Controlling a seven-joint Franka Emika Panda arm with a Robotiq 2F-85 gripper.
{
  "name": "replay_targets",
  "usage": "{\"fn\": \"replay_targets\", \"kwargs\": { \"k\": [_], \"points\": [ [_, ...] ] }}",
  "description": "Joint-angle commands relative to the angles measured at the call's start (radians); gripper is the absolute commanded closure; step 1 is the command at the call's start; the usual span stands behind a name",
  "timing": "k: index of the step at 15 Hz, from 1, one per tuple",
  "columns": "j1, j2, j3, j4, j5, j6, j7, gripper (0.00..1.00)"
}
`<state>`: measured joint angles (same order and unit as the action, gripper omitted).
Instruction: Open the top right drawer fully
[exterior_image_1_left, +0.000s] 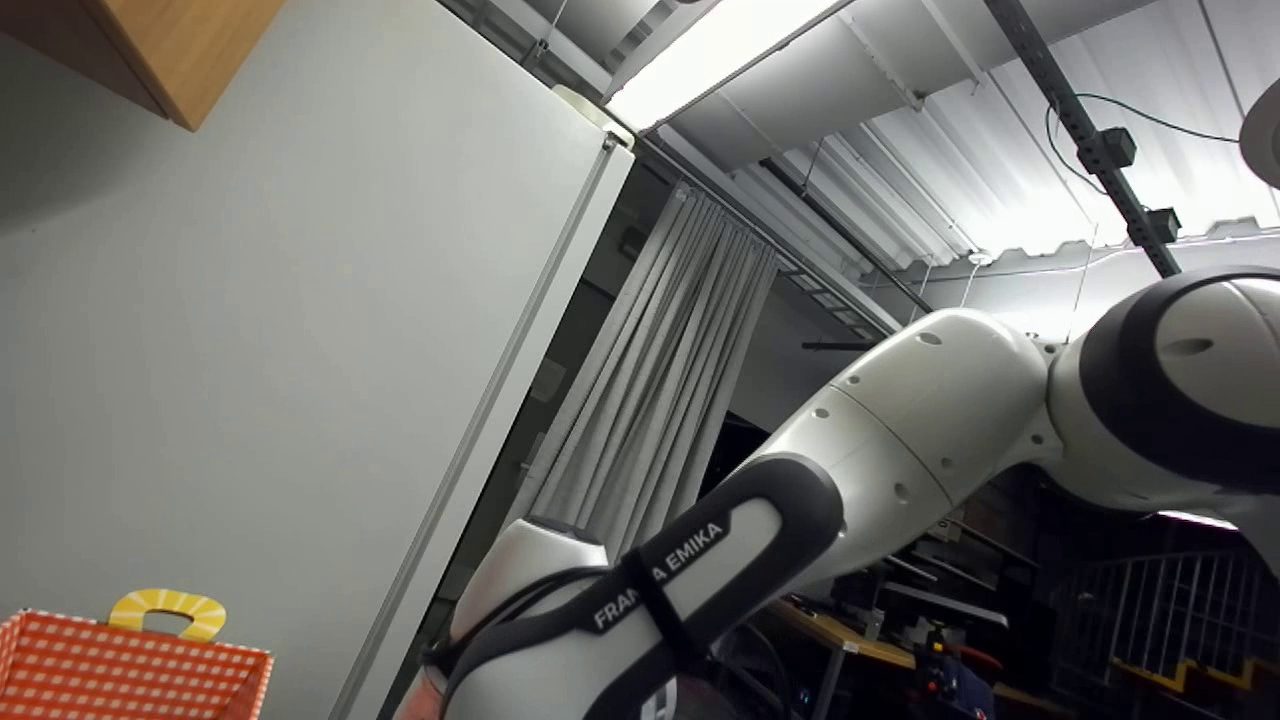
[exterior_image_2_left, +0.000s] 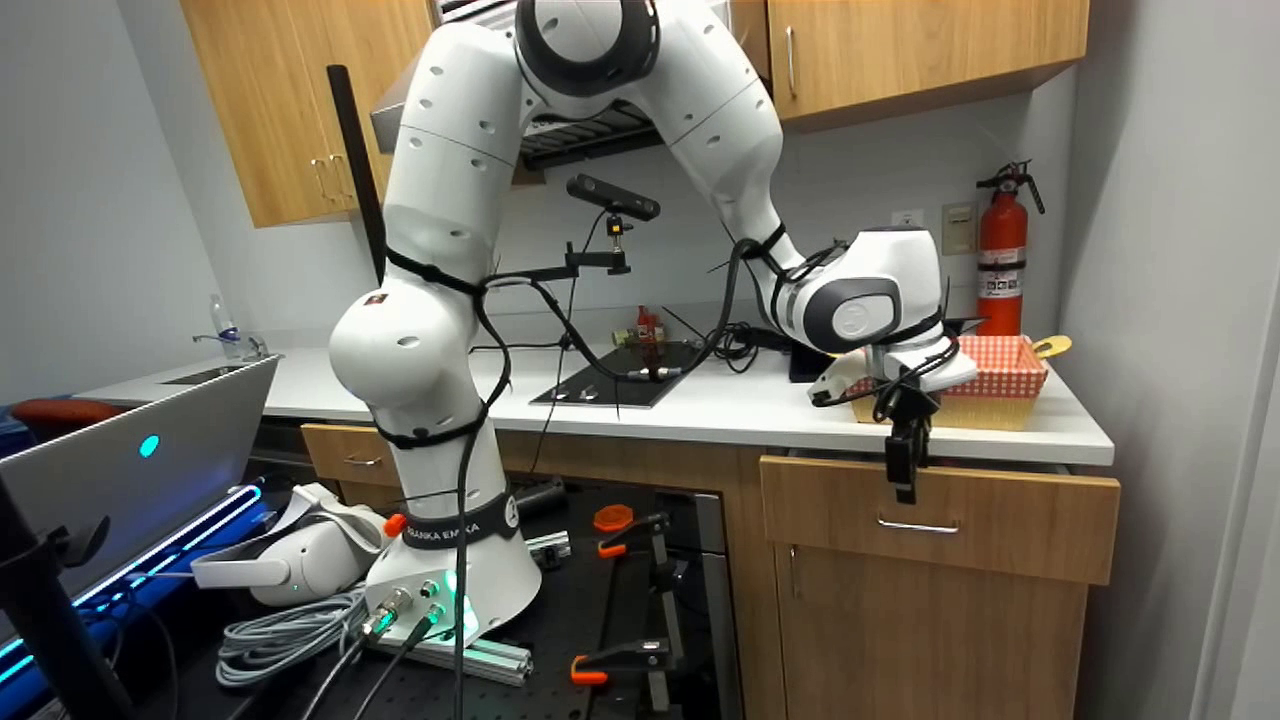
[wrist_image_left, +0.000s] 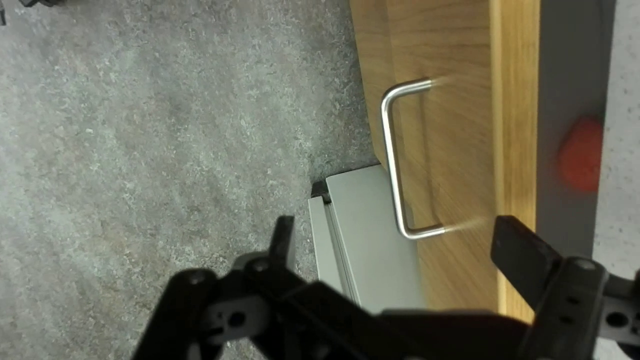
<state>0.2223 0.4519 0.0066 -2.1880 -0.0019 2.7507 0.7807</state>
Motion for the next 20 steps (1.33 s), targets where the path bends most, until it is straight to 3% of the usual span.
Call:
{"fn": "replay_targets", "kwargs": {
  "k": [1,12,20],
  "points": [
    [-0.009,0.023,0.019,0.027,0.084,0.037,-0.025,0.00],
    [-0.022,0.065,0.079,0.045,0.213,0.068,-0.092,0.00],
    [-0.023,0.106,0.054,0.043,0.200,0.070,-0.133,0.00]
  ]
}}
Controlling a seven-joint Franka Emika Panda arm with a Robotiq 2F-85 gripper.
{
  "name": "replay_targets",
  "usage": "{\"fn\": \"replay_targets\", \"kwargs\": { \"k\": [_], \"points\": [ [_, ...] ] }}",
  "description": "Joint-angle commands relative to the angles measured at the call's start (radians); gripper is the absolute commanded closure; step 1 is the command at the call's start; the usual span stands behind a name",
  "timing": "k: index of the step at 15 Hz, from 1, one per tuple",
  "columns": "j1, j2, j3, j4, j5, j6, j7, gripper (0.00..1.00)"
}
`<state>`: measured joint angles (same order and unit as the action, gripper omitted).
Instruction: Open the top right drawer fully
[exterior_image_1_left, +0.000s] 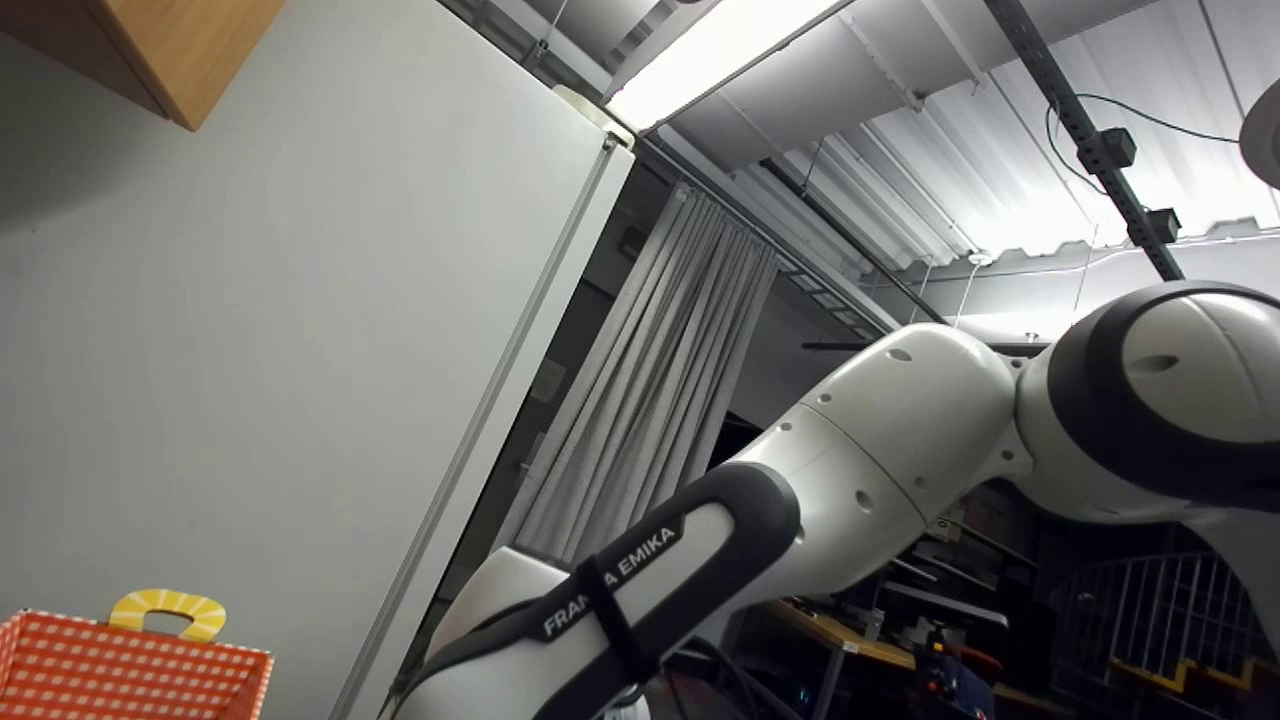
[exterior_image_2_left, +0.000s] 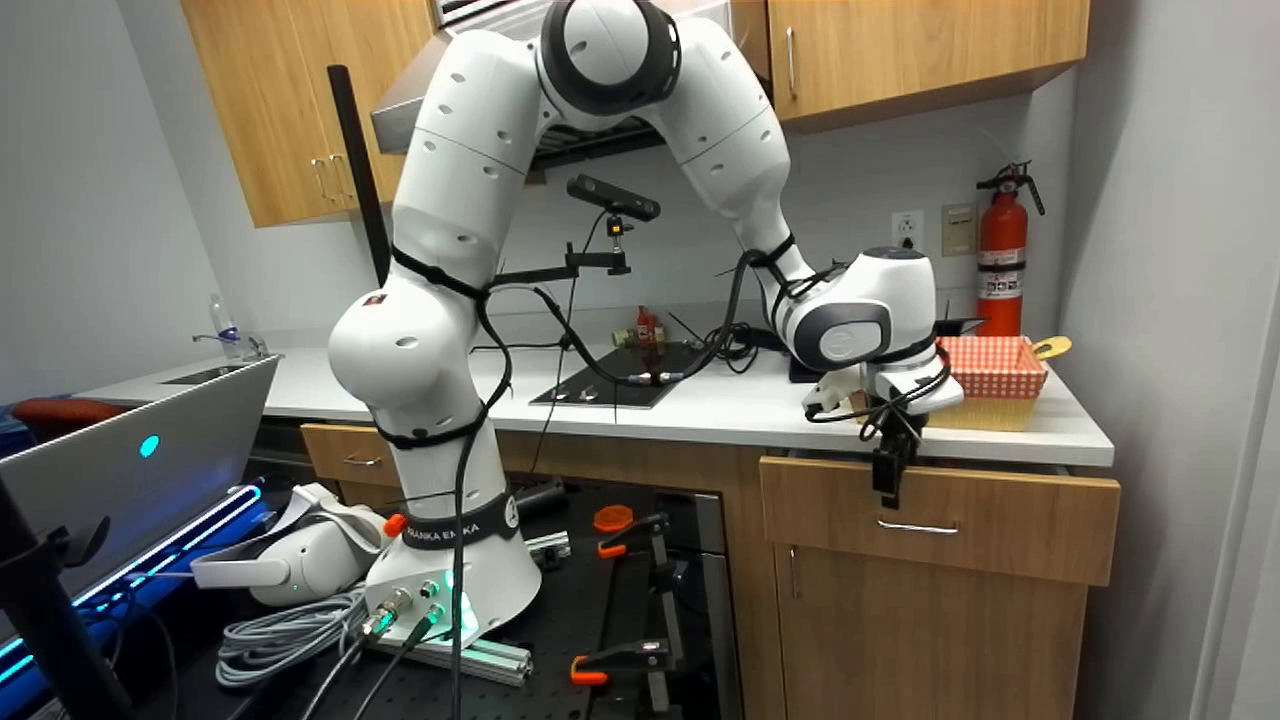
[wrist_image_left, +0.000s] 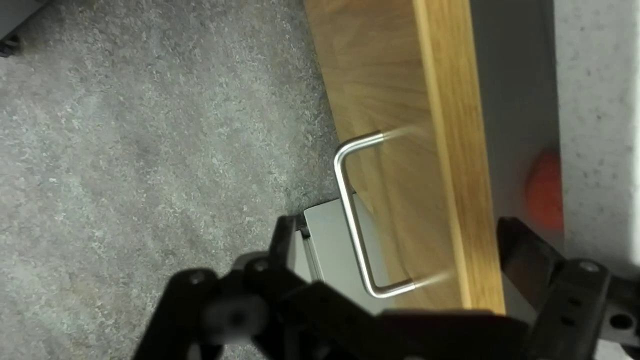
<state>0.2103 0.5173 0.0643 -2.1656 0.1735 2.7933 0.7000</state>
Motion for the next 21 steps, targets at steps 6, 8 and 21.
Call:
{"fn": "replay_targets", "kwargs": {
  "k": [6,8,21],
  "points": [
    [-0.019,0.040,-0.031,0.030,0.010,0.007,-0.102,0.00],
    [-0.017,0.028,-0.048,0.027,0.001,-0.003,-0.124,0.00],
    [0.021,-0.068,-0.224,-0.070,-0.210,-0.078,-0.217,0.00]
  ]
}}
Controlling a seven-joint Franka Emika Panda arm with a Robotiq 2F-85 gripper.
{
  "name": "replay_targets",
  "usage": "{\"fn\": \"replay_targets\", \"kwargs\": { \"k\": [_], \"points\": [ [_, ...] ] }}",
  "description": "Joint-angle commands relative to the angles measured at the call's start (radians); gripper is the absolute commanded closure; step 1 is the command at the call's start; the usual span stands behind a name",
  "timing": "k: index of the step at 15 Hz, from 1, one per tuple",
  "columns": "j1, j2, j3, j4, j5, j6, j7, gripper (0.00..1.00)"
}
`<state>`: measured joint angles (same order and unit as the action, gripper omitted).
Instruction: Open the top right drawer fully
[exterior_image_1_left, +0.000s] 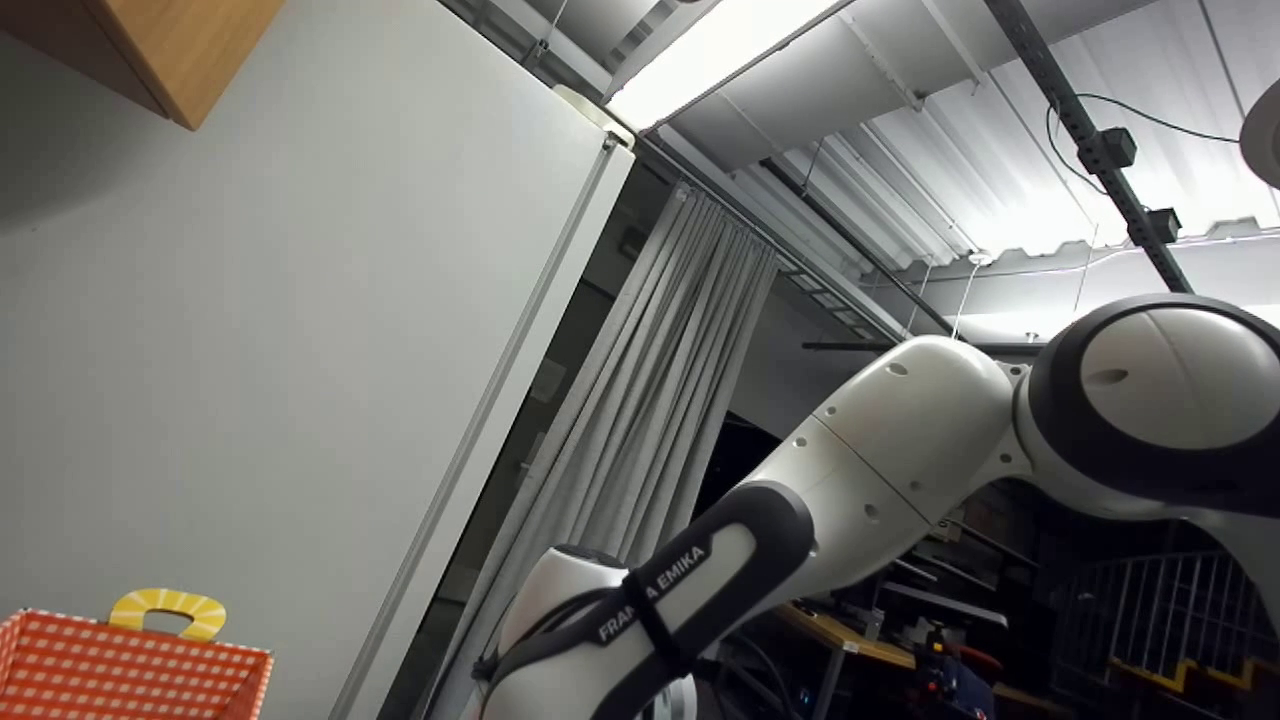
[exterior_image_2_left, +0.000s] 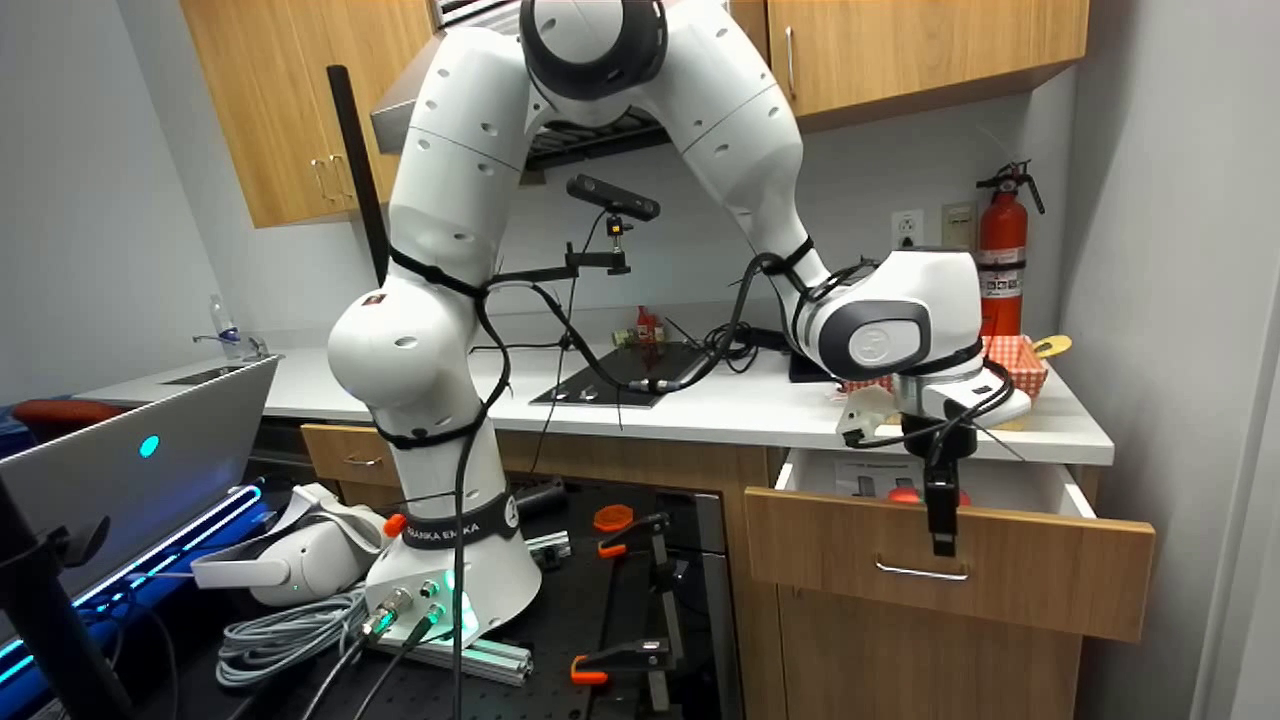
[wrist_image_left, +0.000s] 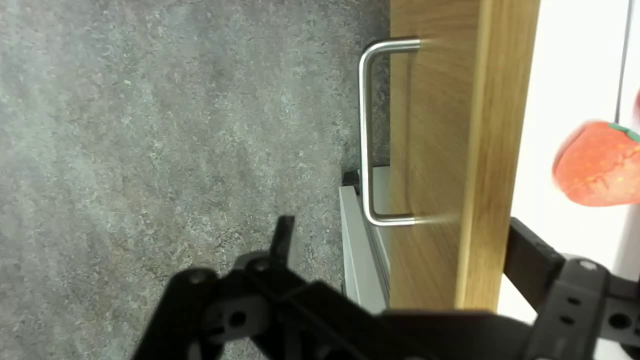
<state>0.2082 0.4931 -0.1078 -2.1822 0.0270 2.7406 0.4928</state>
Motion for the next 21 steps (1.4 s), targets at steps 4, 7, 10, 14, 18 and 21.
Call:
{"fn": "replay_targets", "kwargs": {
  "k": [4,7,10,14,18,21],
  "points": [
    [0.040,-0.074,-0.111,-0.095,-0.158,-0.013,0.001,0.00],
    [0.046,-0.103,-0.149,-0.116,-0.228,-0.026,0.004,0.00],
    [0.057,-0.121,-0.205,-0.136,-0.327,-0.031,0.018,0.00],
    [0.056,-0.132,-0.261,-0.175,-0.463,-0.060,0.017,0.00],
    [0.049,-0.147,-0.303,-0.202,-0.602,-0.080,0.026,0.00],
    [0.035,-0.167,-0.313,-0.206,-0.685,-0.087,0.040,0.00]
  ]
}}
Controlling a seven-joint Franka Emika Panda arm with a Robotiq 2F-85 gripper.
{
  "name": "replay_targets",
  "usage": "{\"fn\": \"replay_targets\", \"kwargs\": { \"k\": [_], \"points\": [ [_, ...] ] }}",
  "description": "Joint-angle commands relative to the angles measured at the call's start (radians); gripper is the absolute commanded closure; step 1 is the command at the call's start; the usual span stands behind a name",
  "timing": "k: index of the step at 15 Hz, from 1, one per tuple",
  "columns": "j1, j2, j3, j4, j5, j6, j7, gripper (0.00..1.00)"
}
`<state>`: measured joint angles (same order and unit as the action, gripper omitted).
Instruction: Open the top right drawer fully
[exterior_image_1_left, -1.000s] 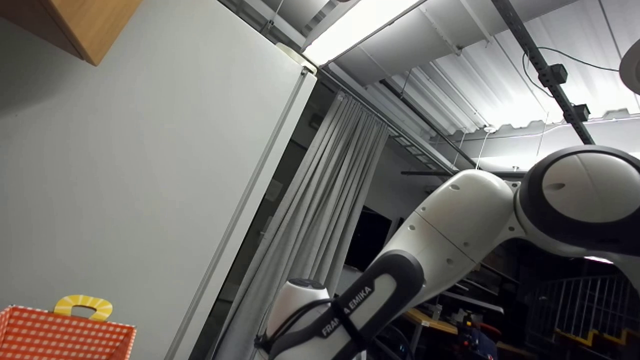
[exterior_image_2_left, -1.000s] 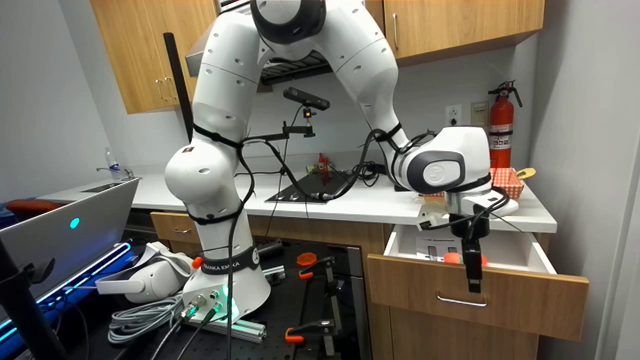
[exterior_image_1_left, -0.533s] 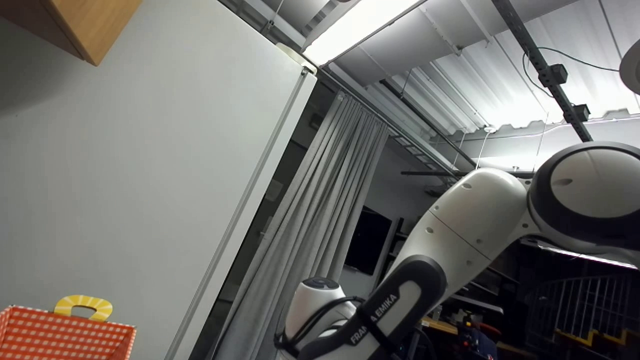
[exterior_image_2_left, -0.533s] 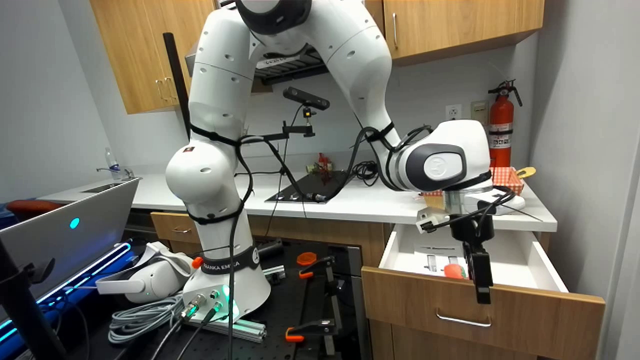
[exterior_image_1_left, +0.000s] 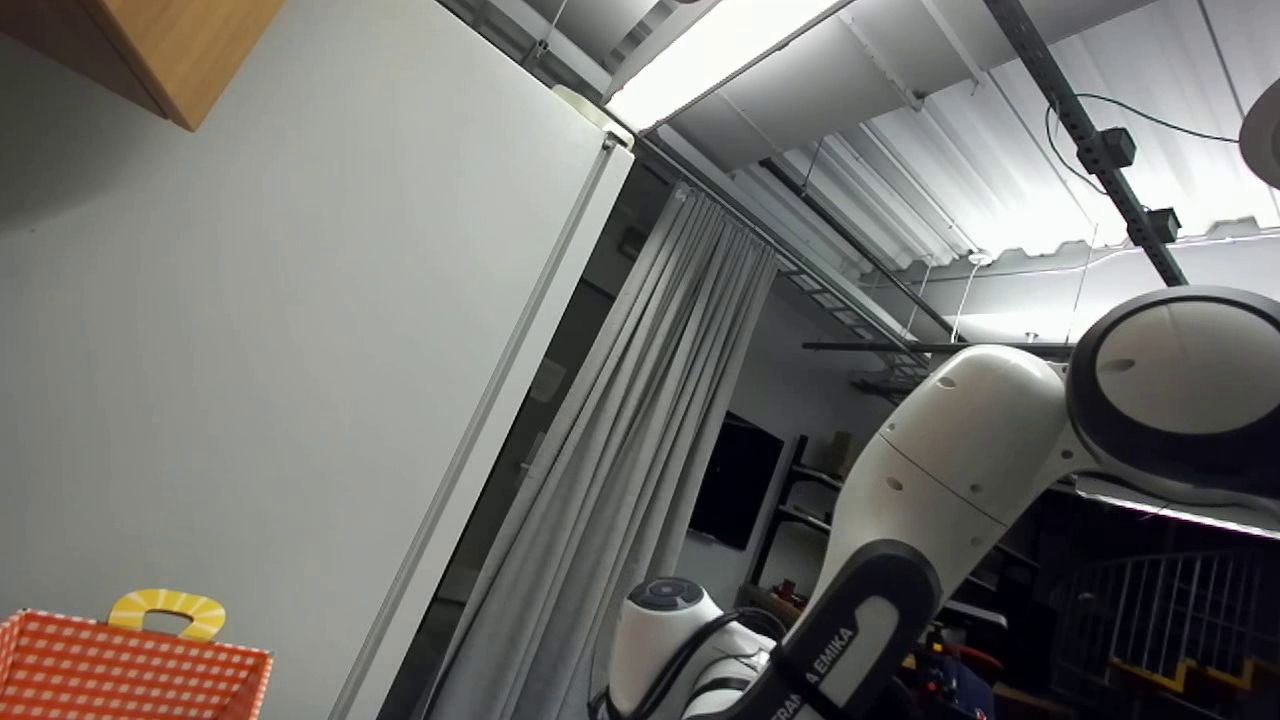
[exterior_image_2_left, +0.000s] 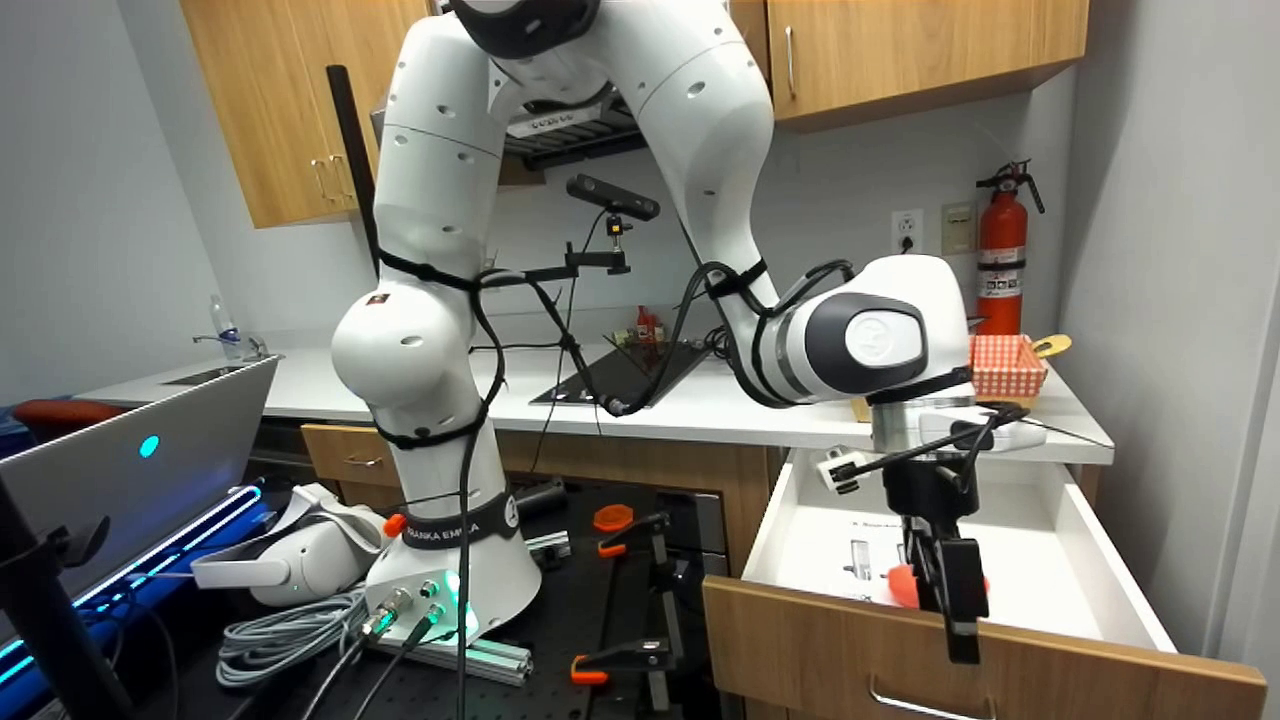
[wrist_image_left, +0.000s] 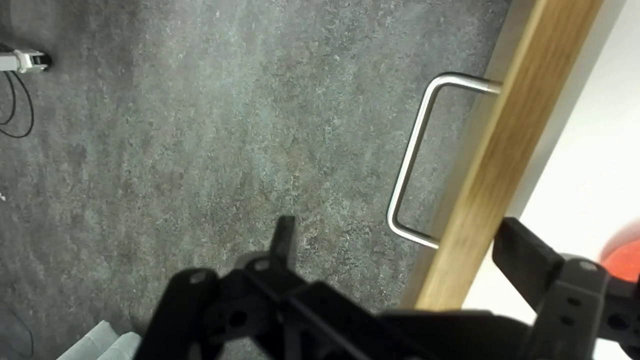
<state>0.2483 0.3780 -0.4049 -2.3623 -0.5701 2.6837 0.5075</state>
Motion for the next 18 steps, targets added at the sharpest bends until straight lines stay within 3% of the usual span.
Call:
{"fn": "replay_targets", "kwargs": {
  "k": [1,9,14,18],
  "points": [
    [-0.016,-0.059,-0.010,-0.024,-0.102,-0.041,0.024,0.00],
    [-0.120,-0.115,0.025,-0.031,-0.255,-0.127,0.037,0.00],
    [-0.202,-0.187,0.098,-0.025,-0.178,-0.116,-0.006,0.00],
    [-0.248,-0.260,0.185,-0.035,0.001,-0.100,-0.089,0.00]
  ]
}}
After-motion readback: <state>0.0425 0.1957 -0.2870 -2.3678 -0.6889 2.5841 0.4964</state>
